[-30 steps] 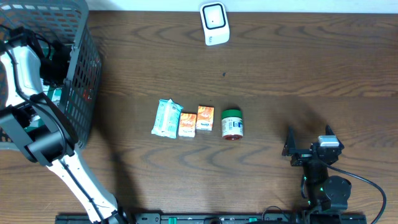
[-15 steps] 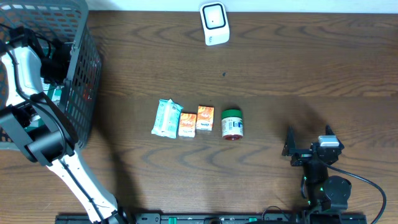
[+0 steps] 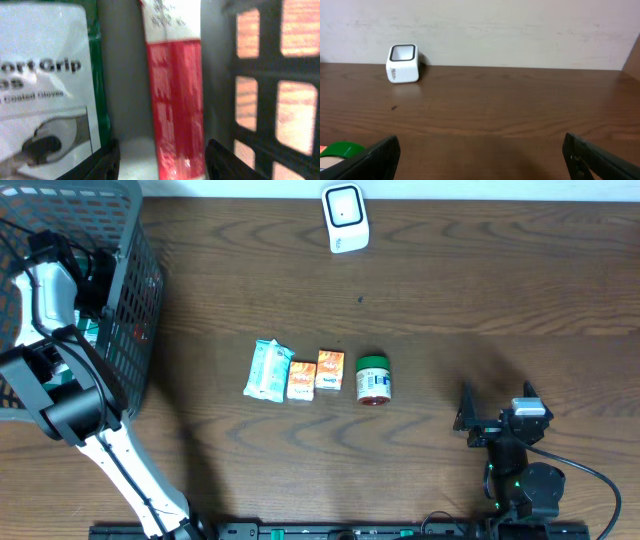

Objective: Scan the item barcode
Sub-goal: 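Grasp the red-and-white stick snack with the left gripper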

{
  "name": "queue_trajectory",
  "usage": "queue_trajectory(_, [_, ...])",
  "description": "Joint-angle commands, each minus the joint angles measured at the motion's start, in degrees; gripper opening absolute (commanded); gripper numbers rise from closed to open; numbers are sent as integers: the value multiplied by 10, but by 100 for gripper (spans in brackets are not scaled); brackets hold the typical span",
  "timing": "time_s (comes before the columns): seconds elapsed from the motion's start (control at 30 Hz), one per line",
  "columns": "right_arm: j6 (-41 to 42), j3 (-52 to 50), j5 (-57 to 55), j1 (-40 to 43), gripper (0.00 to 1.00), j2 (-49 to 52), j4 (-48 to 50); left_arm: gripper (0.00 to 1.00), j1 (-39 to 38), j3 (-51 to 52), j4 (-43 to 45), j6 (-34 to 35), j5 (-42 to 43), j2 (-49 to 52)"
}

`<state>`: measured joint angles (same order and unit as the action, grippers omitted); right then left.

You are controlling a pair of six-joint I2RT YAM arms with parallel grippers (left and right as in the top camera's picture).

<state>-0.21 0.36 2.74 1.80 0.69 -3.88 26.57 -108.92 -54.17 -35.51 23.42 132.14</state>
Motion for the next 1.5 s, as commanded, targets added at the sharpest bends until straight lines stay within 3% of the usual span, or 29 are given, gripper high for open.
queue_trajectory(0.0, [4, -1, -3, -8, 99, -3, -2, 56, 0, 25, 13, 18, -21, 7])
queue_trajectory(0.17, [4, 0, -3, -8, 99, -3, -2, 38, 0, 28, 38, 57, -71, 7])
queue_trajectory(0.27, [4, 0, -3, -8, 99, -3, -2, 36, 0, 28, 54, 103, -111, 7])
queue_trajectory(0.43, [4, 0, -3, -8, 99, -3, -2, 36, -1, 28, 67, 125, -109, 7])
queue_trajectory(0.97, [4, -1, -3, -8, 99, -3, -2, 57, -11, 25, 77, 122, -75, -45])
queue_trajectory(1.47, [4, 0, -3, -8, 99, -3, -2, 59, -33, 31, 117, 96, -67, -3])
